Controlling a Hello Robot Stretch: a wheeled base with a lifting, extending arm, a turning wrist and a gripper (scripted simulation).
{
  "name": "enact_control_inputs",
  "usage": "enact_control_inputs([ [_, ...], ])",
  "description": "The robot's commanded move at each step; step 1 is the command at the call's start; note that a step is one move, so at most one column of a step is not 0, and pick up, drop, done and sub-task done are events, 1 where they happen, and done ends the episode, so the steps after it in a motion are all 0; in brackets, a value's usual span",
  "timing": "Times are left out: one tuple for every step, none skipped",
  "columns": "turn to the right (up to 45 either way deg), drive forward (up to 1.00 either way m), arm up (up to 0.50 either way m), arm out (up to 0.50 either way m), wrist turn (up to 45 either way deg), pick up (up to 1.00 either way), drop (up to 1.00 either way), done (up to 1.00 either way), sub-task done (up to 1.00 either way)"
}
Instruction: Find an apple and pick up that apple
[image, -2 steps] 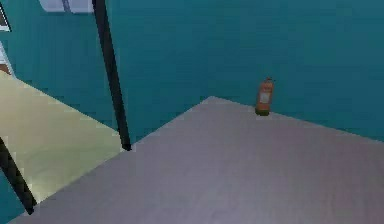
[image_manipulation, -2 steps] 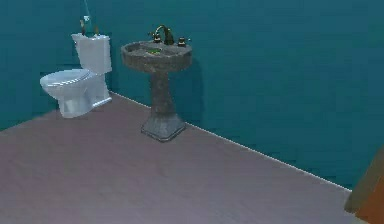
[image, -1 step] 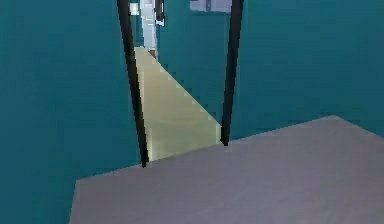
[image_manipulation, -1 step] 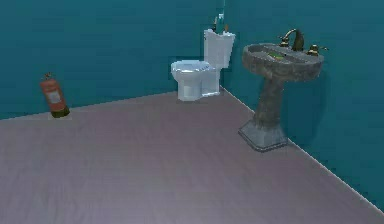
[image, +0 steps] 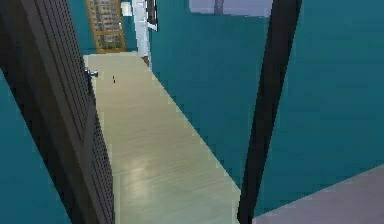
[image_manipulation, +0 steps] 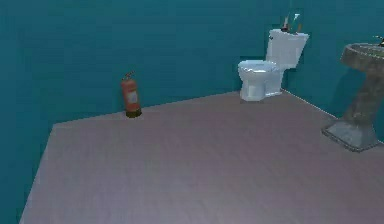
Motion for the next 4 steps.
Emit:
enact_control_inputs([
  [-6.0, 0.0, 0.0, 0.0, 0.0, 0.0, 0.0, 0.0, 0.0],
  [0.0, 0.55, 0.0, 0.0, 0.0, 0.0, 0.0, 0.0, 0.0],
  [-15.0, 0.0, 0.0, 0.0, 0.0, 0.0, 0.0, 0.0, 0.0],
  [0.0, 1.0, 0.0, 0.0, 0.0, 0.0, 0.0, 0.0, 0.0],
])
